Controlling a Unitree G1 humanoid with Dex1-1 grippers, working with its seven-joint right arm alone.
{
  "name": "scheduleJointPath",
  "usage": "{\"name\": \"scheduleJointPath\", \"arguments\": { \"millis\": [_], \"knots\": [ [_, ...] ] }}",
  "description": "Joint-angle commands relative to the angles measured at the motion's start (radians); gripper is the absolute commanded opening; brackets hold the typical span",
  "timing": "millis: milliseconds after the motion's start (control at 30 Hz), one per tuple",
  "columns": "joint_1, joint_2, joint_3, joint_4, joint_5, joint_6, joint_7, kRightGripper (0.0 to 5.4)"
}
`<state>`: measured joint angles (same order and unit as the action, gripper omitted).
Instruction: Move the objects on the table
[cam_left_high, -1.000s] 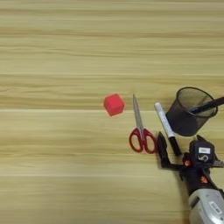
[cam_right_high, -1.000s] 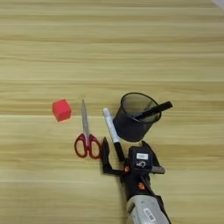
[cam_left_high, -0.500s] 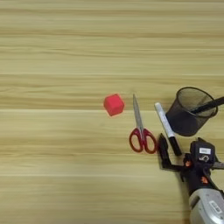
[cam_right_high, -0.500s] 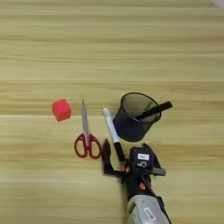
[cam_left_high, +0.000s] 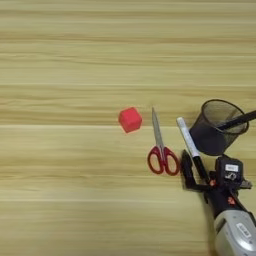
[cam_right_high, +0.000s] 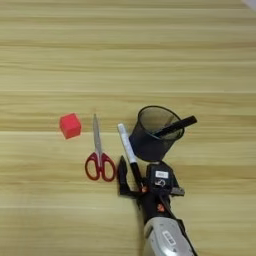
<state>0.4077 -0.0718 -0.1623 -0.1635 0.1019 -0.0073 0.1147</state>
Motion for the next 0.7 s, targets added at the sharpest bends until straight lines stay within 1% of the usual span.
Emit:
{"name": "scheduleJointPath", "arguments": {
  "millis": [33, 167, 400, 467, 567, 633, 667, 700],
  "knots": [
    [-0.005, -0.011, 0.008, 0.001, -0.004, 0.031, 0.002, 4.27],
    [0.000, -0.018, 0.026, 0.002, -0.014, 0.046, 0.011, 3.82],
    [0.005, -0.026, 0.047, 0.002, -0.013, 0.063, 0.020, 2.98],
    [0.008, -0.030, 0.055, 0.000, -0.013, 0.068, 0.025, 2.84],
    [0.012, -0.032, 0.067, -0.001, -0.017, 0.069, 0.030, 2.46],
    [0.013, -0.034, 0.069, -0.002, -0.016, 0.071, 0.030, 2.33],
    [0.013, -0.035, 0.070, -0.003, -0.015, 0.072, 0.030, 2.14],
    [0.014, -0.036, 0.072, -0.004, -0.014, 0.074, 0.030, 2.12]
  ]
}}
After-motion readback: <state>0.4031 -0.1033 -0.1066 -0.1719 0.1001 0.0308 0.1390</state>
